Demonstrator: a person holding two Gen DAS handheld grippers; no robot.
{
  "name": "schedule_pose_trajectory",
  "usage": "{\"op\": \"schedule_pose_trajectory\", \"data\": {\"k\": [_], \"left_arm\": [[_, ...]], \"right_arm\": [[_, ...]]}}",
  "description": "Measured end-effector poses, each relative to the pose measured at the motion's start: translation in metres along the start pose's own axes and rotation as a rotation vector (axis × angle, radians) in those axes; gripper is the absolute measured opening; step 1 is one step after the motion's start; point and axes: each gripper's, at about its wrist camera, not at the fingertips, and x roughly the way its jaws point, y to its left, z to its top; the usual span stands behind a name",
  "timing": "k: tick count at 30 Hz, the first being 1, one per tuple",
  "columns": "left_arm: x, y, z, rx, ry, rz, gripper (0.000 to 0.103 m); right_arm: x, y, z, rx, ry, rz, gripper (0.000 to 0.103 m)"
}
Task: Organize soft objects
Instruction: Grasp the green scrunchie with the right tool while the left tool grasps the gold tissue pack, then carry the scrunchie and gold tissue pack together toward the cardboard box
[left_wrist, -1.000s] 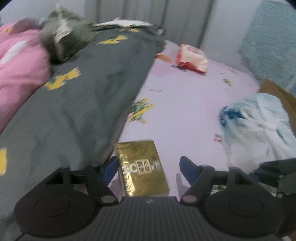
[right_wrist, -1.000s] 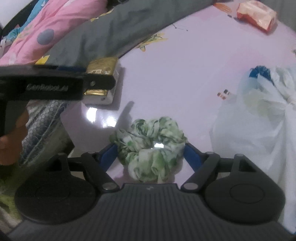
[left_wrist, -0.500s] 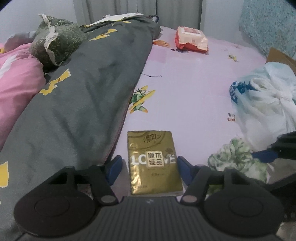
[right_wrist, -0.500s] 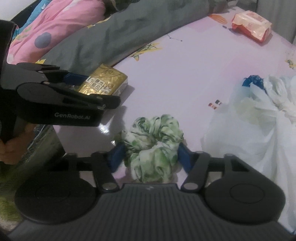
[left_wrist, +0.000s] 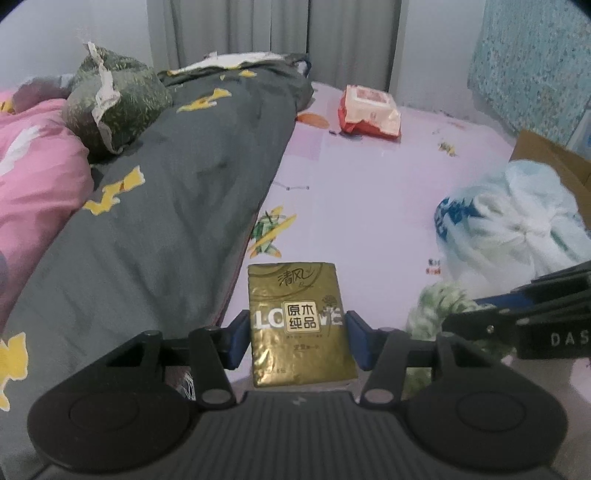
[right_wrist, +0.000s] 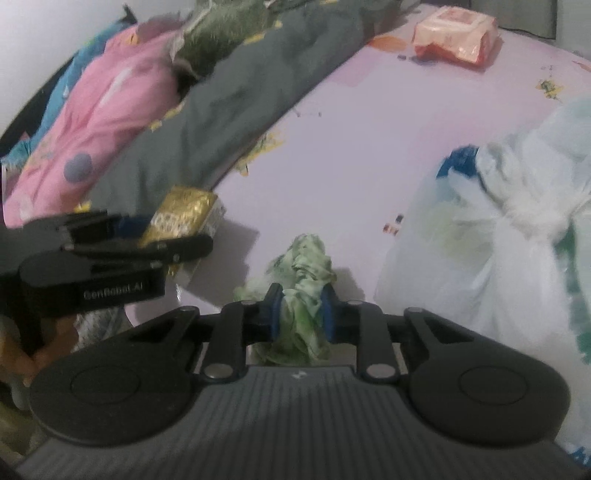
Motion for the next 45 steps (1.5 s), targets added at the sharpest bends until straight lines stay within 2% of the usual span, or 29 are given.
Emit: {"op": "schedule_pose_trajectory", "data": {"k": [16,31,45], "left_arm": [[-0.013,-0.002,0.005,-0.03,-0.034,-0.026,0.055],[-0.042,-0.017,0.027,-0.007,-0.134,-0.077,0.055],[-0.06,-0.067,0.055,0.069,-0.193,-0.199,0.055]], "right_arm": [[-0.016,-0.001,-0.003,0.047,-0.079,0.017,0.021],[-0.072,-0.009,0.011,0.084,-0.232,0.01,0.021],[-0.143,-0.043,0.003,0.176,-0.386,-0.059,0.021]]}}
